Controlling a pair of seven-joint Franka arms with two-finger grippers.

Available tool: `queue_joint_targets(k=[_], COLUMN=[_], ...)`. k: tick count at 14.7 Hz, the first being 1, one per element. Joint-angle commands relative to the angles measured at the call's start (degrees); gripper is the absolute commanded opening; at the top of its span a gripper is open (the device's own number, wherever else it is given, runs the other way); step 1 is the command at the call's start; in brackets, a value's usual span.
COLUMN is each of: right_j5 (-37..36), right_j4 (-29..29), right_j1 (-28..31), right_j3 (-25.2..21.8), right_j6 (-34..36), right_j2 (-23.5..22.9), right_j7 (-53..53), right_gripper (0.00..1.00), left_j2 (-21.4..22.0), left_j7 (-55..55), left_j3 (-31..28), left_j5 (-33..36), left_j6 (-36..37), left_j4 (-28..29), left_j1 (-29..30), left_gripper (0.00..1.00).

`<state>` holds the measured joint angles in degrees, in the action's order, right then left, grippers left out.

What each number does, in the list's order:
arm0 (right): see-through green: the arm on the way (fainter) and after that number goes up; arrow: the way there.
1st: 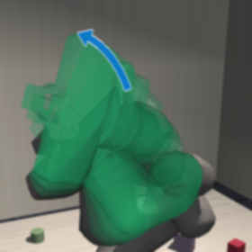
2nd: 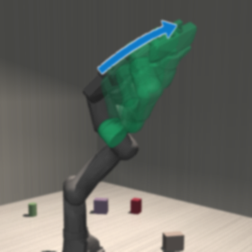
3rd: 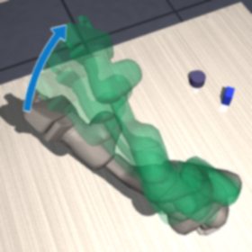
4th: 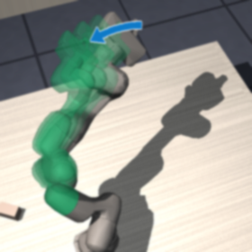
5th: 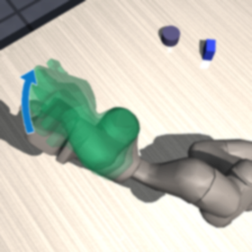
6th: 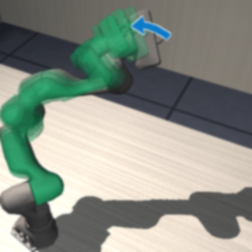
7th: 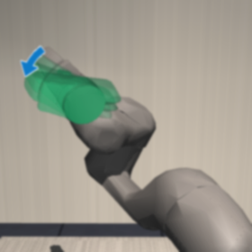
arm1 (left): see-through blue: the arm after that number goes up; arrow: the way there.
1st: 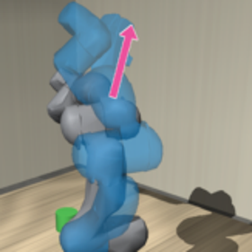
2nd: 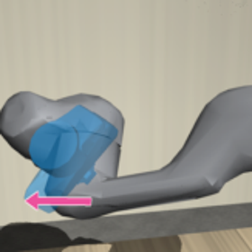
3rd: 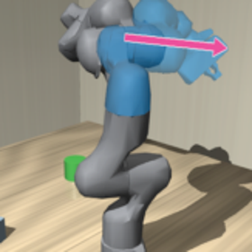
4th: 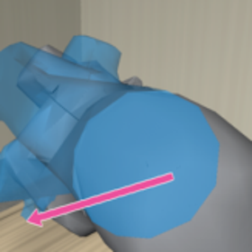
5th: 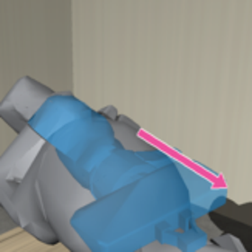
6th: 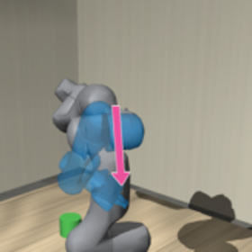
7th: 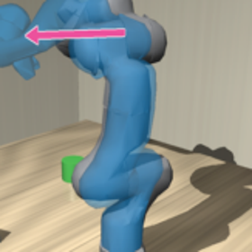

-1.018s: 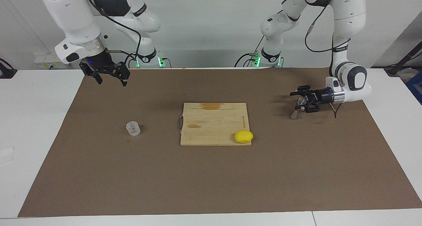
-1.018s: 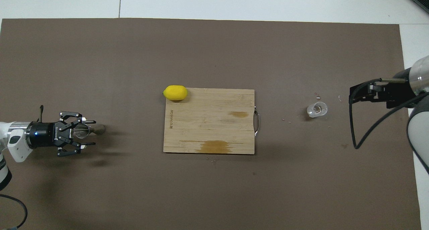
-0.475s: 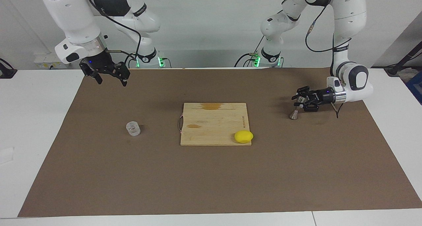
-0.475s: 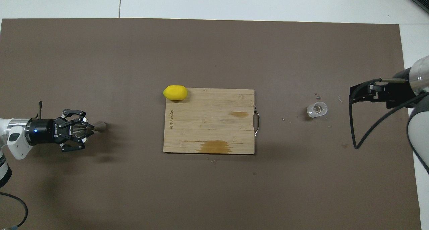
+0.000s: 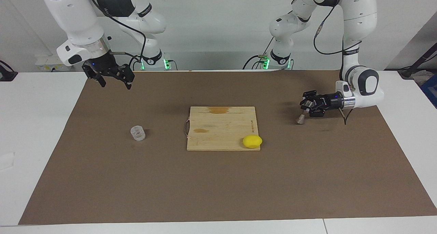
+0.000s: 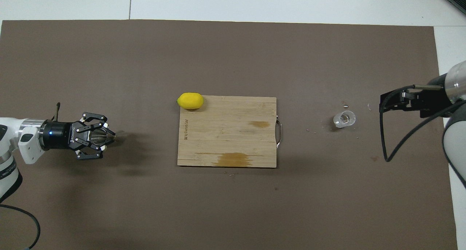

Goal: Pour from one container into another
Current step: 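Carry the metal cup with the left gripper onto the cutting board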

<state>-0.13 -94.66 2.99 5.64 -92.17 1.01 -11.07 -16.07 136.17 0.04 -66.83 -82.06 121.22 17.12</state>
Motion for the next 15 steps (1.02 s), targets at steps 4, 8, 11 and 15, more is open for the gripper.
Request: queue_joint_targets(k=[4, 8, 11, 15], right_j5=[1.4, 1.4, 1.4, 1.4], right_j4=[-1.1, -1.1, -1.1, -1.1], right_j1=[0.8, 0.8, 0.8, 1.7], right_j3=[0.2, 0.2, 0.2, -0.1], right_j6=[0.0, 0.0, 0.0, 0.0], right_j2=[1.2, 1.2, 1.2, 1.2], right_j7=[0.7, 0.7, 0.7, 1.1], right_gripper=[1.00, 1.00, 1.00, 1.00], left_j2=[5.7, 9.5, 11.6, 10.2], left_j7=[-5.8, -9.9, -12.8, -12.2], left_j3=[-0.7, -0.7, -0.7, -0.7], left_j5=[-9.0, -18.1, -26.2, -40.3], left_j6=[-6.7, -17.7, -28.0, -42.0], left_j4=[3.0, 5.9, 6.9, 6.0], left_j1=[-11.8, -23.2, -33.0, -44.7], left_gripper=[0.07, 0.08, 0.08, 0.13])
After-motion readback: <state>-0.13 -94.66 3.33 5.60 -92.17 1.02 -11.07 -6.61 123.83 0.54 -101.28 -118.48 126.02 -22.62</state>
